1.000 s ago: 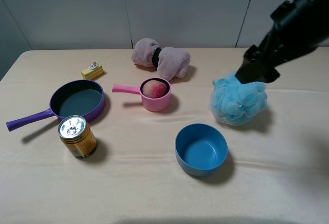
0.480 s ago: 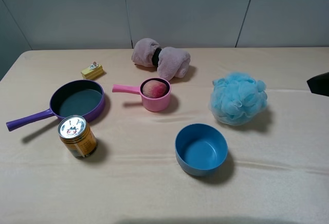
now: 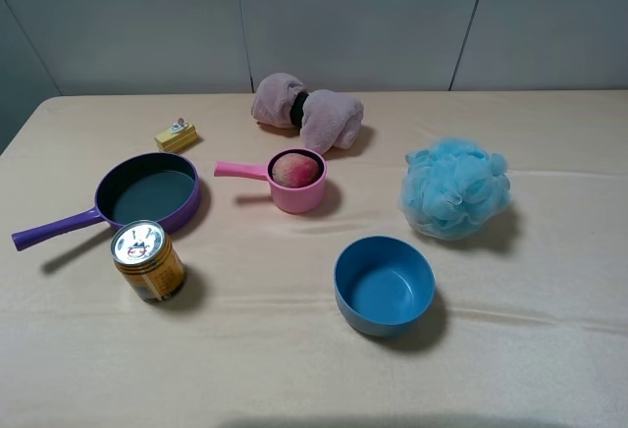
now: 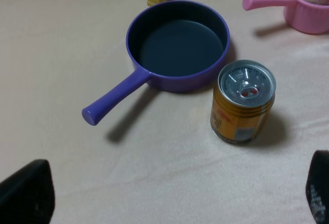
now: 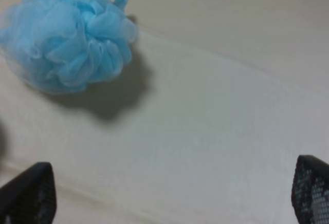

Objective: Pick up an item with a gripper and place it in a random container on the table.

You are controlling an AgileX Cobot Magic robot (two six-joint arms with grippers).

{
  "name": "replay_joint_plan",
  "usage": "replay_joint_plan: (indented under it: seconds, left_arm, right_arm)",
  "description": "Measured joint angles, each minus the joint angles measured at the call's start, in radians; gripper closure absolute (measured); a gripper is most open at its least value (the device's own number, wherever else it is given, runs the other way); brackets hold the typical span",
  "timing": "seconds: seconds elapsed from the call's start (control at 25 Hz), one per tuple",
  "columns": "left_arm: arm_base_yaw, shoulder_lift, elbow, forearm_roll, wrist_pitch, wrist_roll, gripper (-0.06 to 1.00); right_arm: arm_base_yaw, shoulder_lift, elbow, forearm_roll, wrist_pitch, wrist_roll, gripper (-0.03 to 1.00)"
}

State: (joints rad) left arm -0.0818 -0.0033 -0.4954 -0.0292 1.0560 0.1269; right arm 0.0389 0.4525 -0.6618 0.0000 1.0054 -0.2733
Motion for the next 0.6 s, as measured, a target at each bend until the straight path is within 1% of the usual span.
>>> replay_joint_plan:
  seconds: [0.24, 0.6]
  left_arm:
    - [0.000, 0.000, 0.000, 0.000, 0.000, 0.000, -0.05]
    - [0.000, 0.000, 0.000, 0.000, 0.000, 0.000, -0.05]
  right_arm:
    - [-0.007, -0.121, 0.000, 0.016, 0.069, 0.018, 0.27]
    - [-0.007, -0.334, 0.007, 0.018, 0.130, 0.052, 0.27]
